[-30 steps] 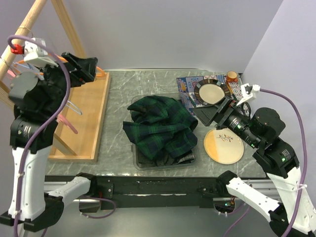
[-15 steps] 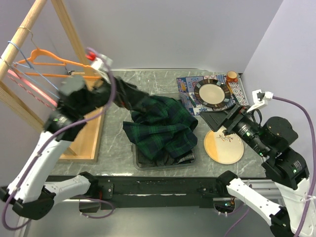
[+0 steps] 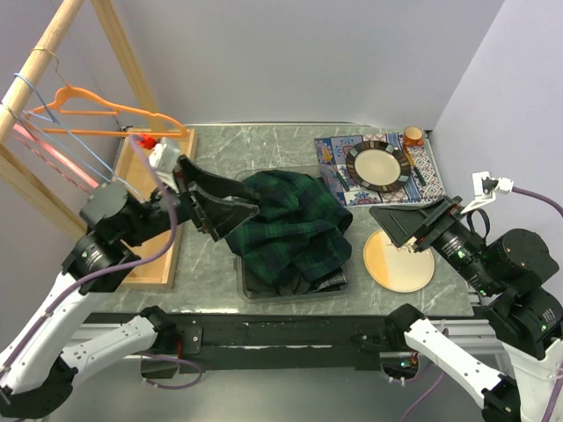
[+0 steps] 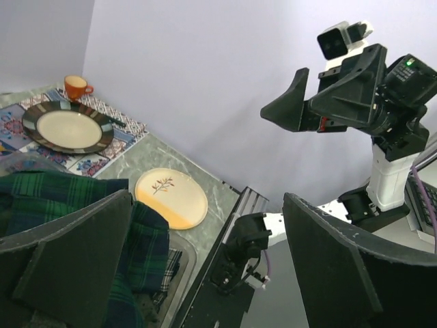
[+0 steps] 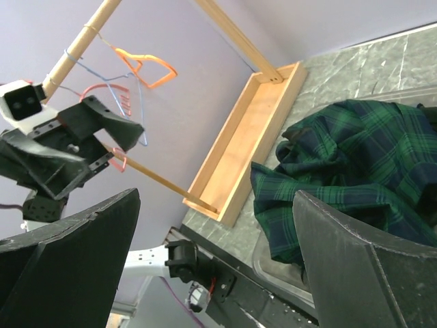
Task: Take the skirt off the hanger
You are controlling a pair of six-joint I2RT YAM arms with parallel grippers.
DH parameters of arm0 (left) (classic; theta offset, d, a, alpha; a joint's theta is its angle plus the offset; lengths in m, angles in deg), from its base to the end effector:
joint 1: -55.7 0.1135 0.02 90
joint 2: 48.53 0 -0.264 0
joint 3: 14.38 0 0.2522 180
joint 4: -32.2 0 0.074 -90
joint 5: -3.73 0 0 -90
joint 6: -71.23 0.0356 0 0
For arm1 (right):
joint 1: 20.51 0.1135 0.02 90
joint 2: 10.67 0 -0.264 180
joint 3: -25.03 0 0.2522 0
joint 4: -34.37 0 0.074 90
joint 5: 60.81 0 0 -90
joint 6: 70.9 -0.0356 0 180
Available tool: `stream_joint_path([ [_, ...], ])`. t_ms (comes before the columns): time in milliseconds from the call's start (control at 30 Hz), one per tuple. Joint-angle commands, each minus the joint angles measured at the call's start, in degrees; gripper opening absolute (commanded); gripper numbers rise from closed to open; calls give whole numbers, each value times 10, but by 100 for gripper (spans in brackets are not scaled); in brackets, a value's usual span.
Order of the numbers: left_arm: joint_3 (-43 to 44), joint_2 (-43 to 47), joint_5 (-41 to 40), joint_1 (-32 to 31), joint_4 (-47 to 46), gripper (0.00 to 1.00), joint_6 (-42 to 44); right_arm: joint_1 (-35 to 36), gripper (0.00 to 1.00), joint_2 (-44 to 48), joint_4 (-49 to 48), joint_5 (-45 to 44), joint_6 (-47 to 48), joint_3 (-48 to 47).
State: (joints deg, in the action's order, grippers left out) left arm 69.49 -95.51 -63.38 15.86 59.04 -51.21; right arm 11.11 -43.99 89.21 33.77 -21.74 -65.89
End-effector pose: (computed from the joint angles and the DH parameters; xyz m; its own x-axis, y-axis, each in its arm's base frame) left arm 0.1038 -0.1046 0.4765 -0.3613 -0.3422 -0.8674 0.8182 0.3299 -0.4709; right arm 0.0359 0.0254 0.4767 -0.3552 0.5468 -0.7582 -0.4736 0.5940 0.6503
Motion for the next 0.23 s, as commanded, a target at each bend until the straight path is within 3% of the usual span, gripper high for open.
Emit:
stream_joint_path([
  [0, -15, 7, -7, -2, -27, 97, -8, -2, 100, 13, -30, 6, -6, -18],
  [200, -15, 10, -11, -2, -15, 97, -2, -2, 100, 17, -26, 4, 3, -24],
])
